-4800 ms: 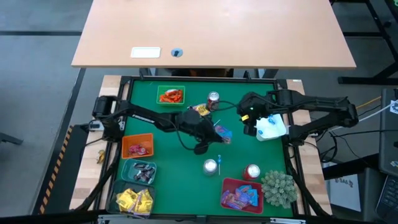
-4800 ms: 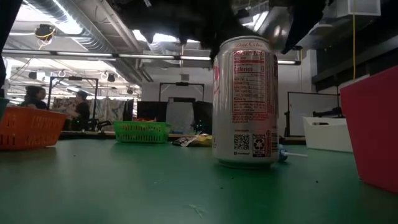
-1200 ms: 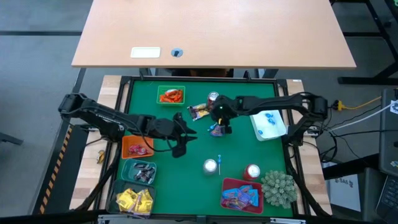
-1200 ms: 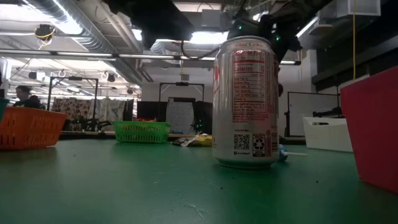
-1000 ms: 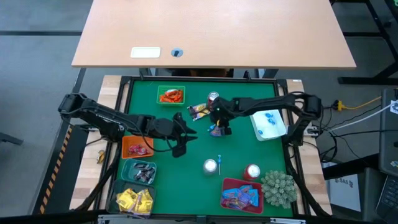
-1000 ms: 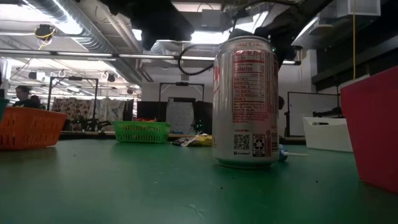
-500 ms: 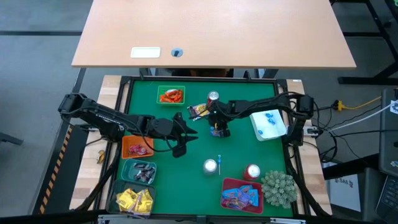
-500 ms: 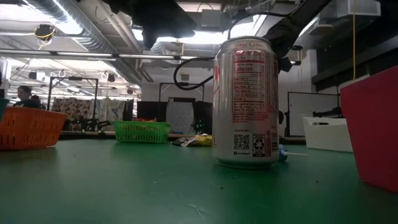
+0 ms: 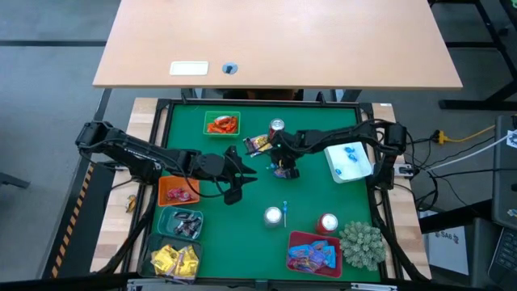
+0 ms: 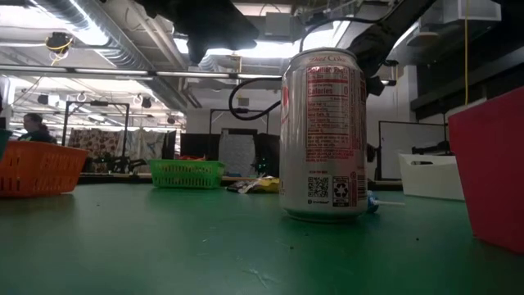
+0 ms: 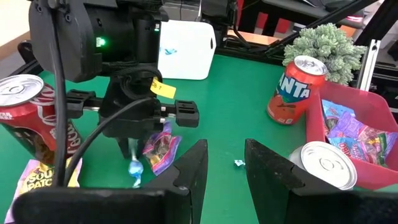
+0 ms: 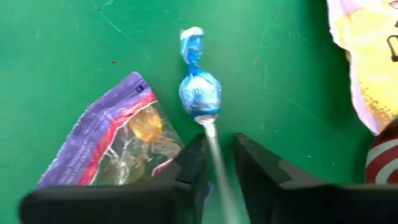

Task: Sort candy
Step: Put the blue lollipop candy into the white bin

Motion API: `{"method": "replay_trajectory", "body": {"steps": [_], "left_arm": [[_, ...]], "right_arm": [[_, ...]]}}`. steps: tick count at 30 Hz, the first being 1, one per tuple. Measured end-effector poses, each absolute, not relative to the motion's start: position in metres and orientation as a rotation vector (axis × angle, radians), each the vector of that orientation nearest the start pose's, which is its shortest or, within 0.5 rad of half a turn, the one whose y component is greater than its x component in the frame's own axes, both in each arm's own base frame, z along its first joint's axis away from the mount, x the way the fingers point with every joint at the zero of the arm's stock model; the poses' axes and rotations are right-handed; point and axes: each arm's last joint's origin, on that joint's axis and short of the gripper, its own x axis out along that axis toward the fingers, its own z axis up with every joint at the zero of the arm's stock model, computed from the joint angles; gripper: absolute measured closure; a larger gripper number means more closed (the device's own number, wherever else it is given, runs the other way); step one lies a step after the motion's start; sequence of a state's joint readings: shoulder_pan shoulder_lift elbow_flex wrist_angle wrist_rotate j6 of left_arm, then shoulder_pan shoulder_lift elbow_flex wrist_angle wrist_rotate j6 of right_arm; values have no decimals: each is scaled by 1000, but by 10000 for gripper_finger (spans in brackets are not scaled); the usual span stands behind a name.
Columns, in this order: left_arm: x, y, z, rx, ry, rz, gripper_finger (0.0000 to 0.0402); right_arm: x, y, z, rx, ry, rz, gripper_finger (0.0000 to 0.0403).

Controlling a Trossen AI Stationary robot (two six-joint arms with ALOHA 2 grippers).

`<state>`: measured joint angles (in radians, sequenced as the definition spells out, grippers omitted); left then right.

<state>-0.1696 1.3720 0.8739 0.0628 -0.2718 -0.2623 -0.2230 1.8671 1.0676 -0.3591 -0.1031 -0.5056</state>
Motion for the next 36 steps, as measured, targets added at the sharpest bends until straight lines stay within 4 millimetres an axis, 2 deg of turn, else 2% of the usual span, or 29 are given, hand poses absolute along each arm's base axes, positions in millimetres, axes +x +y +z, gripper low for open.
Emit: {"method": "replay_trajectory", "body": {"steps": [5, 11, 14, 20, 24, 32, 36], "left_arm": [[296, -42, 258, -160, 406, 168, 305], [295, -39, 258, -143, 393, 242, 305], [295, -38, 258, -132, 388, 272, 305], [296, -29, 258, -104, 387, 314, 305], [297, -17, 258, -107, 385, 354, 305], [298, 5, 258, -46, 402, 402, 305], [297, 8, 258, -27, 408, 406, 305]], "right_arm": [[341, -74, 133, -259, 1139, 188, 392], [340, -74, 136, -257, 1135, 186, 381], [337, -73, 143, -244, 1134, 171, 394], [326, -71, 177, -181, 1089, 101, 391], [307, -67, 205, -104, 1094, 57, 397], [254, -57, 254, 60, 1161, -128, 393], [226, -53, 268, 158, 1239, -284, 392]]}}
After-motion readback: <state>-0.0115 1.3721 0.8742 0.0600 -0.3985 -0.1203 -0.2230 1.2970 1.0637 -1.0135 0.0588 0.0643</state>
